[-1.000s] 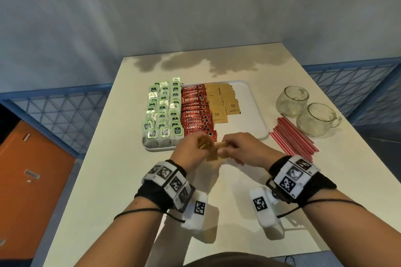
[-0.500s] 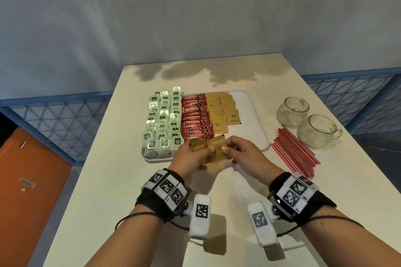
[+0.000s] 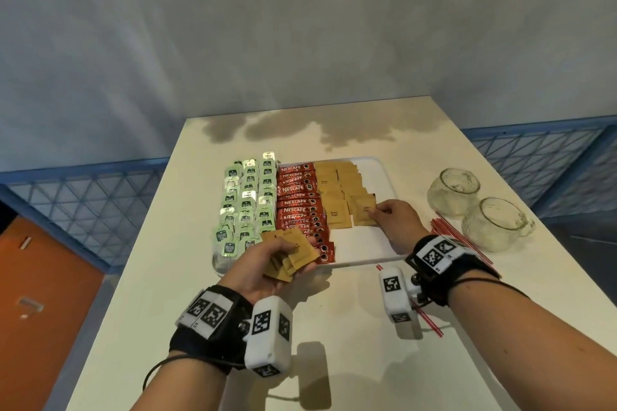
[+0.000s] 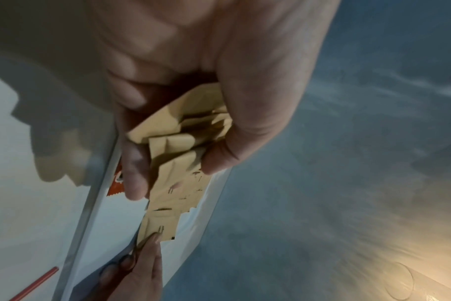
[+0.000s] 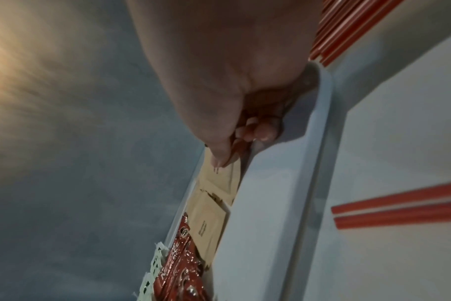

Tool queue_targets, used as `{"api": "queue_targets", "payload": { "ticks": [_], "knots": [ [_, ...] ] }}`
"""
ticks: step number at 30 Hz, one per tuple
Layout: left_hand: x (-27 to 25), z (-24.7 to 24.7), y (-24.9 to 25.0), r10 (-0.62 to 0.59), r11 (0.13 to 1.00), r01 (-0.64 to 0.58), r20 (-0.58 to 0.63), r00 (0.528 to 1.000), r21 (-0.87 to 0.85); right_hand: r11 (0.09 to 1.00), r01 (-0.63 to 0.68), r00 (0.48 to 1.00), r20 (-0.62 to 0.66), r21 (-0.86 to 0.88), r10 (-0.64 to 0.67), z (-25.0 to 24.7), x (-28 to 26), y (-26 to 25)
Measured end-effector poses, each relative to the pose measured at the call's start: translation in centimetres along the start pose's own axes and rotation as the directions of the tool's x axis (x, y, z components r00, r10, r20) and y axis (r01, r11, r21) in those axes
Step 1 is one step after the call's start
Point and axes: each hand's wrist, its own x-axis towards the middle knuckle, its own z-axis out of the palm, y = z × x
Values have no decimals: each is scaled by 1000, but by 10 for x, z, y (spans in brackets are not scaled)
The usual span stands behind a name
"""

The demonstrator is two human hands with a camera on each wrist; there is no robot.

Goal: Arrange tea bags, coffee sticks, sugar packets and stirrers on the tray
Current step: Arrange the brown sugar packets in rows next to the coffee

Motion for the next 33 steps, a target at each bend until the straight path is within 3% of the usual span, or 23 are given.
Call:
{"api": "queue_targets", "payload": {
  "ticks": [5,10,13,15,18,21,23,25,27,30,33],
  "knots": [
    [1,-2,-2,-34,999,35,-59,998,23,999,-47,998,-31,5,47,2,6,-3],
    [1,-1,-5,46,997,-39,-108,993,70,988,-39,998,-44,-152,33,0,0,-10],
    [1,-1,-8,131,984,-107,-178,975,139,998,-68,994,-84,-7,67,1,0,-10],
    [1,0,-10,174,970,-130,-207,963,207,997,-19,995,-97,78,27,0,-7,-16],
    [-1,4,-11,230,948,-165,-226,947,273,987,124,987,93,106,-134,1,-37,-39],
    [-3,12,-12,298,921,-218,-223,928,324,980,194,888,418,41,-194,12,-69,-58],
    [-6,17,-15,332,901,-237,-225,916,363,975,221,845,502,-15,-184,21,-81,-62],
    [-7,16,-17,367,869,-246,-224,903,430,968,249,839,507,-29,-201,25,-85,-65],
    [-6,8,-17,450,748,-233,-217,866,622,957,281,843,494,-73,-210,23,-86,-68],
    [-9,-6,-14,632,353,-174,-96,769,919,901,381,832,501,-206,-238,17,-86,-74],
    [-16,-11,-13,701,218,-230,12,713,949,775,501,803,541,-385,-251,14,-89,-83]
  ]
}}
